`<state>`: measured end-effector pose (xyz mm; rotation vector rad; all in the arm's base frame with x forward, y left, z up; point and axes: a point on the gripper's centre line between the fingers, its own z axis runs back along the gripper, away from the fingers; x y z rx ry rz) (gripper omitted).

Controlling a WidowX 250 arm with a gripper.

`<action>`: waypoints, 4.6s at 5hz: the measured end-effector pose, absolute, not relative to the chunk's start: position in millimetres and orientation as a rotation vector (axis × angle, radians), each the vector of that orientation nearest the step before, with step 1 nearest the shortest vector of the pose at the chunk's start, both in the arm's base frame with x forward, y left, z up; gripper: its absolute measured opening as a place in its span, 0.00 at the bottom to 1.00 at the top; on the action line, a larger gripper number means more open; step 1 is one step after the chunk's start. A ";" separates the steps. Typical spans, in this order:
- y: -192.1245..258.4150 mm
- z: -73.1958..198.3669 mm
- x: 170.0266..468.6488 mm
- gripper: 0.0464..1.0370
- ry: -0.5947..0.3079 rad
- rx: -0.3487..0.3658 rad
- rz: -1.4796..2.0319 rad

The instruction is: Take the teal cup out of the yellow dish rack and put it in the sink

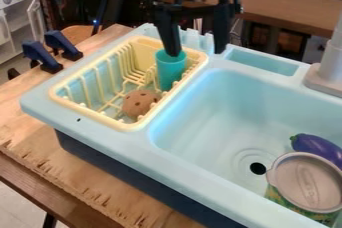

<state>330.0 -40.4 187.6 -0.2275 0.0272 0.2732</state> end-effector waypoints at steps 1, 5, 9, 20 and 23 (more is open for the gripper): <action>-35.9 201.7 347.4 0.95 0.015 -0.170 0.238; 3.0 177.9 313.2 0.95 0.035 -0.128 0.327; 32.2 168.9 336.6 0.95 -0.052 -0.180 0.303; 15.4 145.7 348.5 0.10 0.049 -0.176 0.324; -34.2 203.7 348.6 0.07 -0.045 -0.101 0.250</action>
